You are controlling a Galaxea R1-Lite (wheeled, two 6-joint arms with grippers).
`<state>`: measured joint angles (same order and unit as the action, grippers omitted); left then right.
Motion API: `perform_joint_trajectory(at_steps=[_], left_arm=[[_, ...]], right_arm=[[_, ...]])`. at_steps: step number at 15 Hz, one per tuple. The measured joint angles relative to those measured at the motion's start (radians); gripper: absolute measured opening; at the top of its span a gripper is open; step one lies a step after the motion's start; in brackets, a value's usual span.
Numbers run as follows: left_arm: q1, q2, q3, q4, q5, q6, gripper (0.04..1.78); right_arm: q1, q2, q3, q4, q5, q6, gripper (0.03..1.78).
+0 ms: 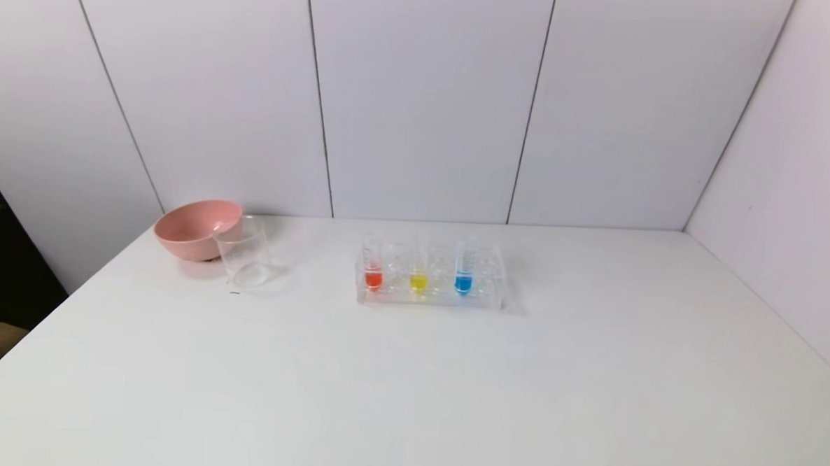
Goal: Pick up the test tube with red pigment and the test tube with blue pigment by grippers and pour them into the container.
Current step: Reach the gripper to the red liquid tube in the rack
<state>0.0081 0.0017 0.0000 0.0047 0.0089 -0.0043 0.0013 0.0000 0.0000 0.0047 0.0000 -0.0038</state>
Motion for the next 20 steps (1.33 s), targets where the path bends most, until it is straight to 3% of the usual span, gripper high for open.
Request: perform_joint_trajectory(at_steps=[20], left_arm=[[-0.001, 0.0, 0.0, 0.0, 0.0, -0.001, 1.78]], right_arm=[[0.0, 0.0, 0.0, 0.0, 0.0, 0.0, 1.77]])
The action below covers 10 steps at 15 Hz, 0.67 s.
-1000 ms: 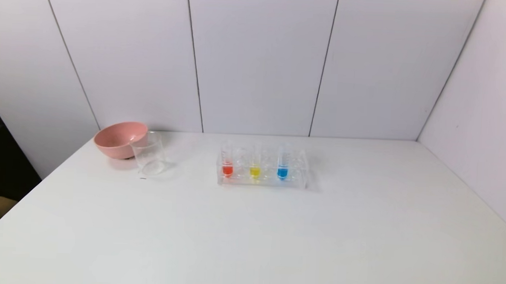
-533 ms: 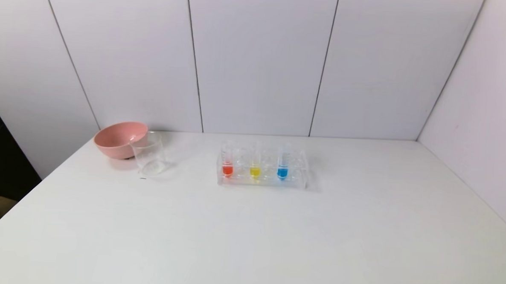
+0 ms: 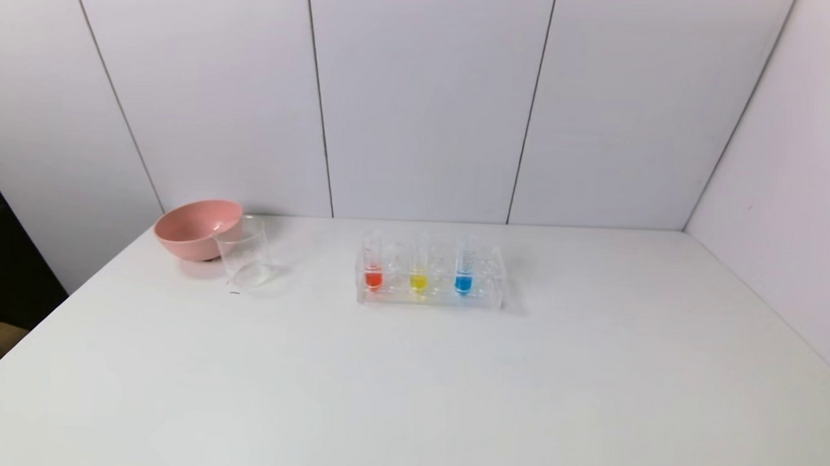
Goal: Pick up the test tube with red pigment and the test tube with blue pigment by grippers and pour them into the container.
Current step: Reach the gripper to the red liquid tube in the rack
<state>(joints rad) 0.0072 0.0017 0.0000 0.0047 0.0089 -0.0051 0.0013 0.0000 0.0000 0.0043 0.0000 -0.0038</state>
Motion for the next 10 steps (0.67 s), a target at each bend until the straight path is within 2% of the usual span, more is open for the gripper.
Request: perform_joint_trajectory(at_steps=[6, 10], left_arm=[[0.0, 0.0, -0.017, 0.001, -0.005, 0.001, 1.78], [-0.003, 0.007, -0.166, 0.07, -0.03, -0.018, 1.78]], right_arm=[[0.0, 0.0, 0.0, 0.0, 0.0, 0.0, 1.78], [0.0, 0.0, 0.0, 0.0, 0.0, 0.0, 1.77]])
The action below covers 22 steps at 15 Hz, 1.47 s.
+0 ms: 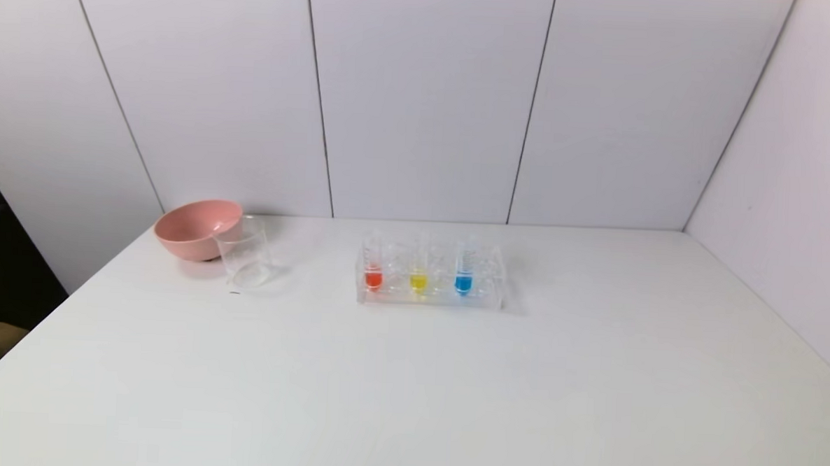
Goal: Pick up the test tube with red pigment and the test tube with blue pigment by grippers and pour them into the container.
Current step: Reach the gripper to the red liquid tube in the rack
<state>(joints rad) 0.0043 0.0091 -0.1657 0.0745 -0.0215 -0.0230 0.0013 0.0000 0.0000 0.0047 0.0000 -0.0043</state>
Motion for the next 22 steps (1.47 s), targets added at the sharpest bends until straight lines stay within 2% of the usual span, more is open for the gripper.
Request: perform_joint_trajectory(at_steps=[4, 9, 14, 22], left_arm=[[-0.002, 0.084, -0.133, 0.024, -0.03, -0.001, 1.78], [-0.029, 0.284, -0.295, -0.009, -0.061, -0.001, 1.78], [-0.063, 0.528, -0.388, -0.15, -0.135, -0.001, 1.78], [-0.067, 0.9, -0.444, -0.44, -0.147, -0.002, 1.78]], right_arm=[[0.0, 0.0, 0.0, 0.0, 0.0, 0.0, 1.77], [0.0, 0.0, 0.0, 0.0, 0.0, 0.0, 1.77], [0.0, 0.0, 0.0, 0.0, 0.0, 0.0, 1.77], [0.0, 0.0, 0.0, 0.0, 0.0, 0.0, 1.77]])
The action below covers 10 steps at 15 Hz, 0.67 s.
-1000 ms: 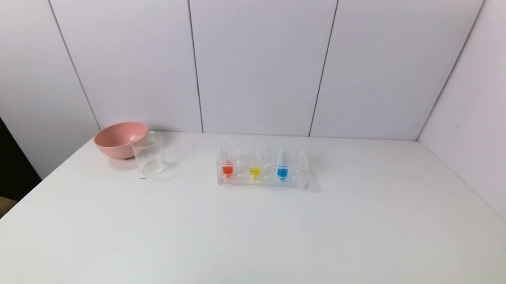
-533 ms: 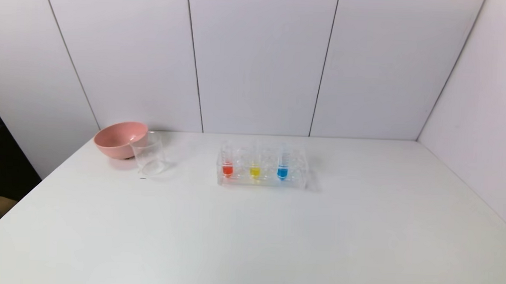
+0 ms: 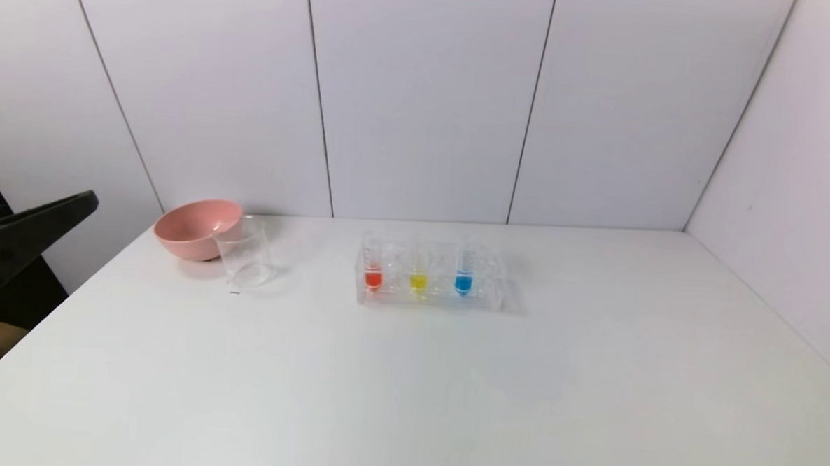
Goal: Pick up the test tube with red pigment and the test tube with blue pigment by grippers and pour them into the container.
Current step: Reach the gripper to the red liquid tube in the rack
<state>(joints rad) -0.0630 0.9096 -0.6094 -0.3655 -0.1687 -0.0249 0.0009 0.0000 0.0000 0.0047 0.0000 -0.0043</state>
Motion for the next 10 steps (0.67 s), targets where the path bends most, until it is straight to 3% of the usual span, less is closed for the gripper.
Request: perform_joint_trajectory(at_steps=[10], left_arm=[[-0.001, 0.468, -0.228, -0.231, -0.091, -0.009, 1.78]], right_arm=[[0.0, 0.0, 0.0, 0.0, 0.0, 0.0, 1.77]])
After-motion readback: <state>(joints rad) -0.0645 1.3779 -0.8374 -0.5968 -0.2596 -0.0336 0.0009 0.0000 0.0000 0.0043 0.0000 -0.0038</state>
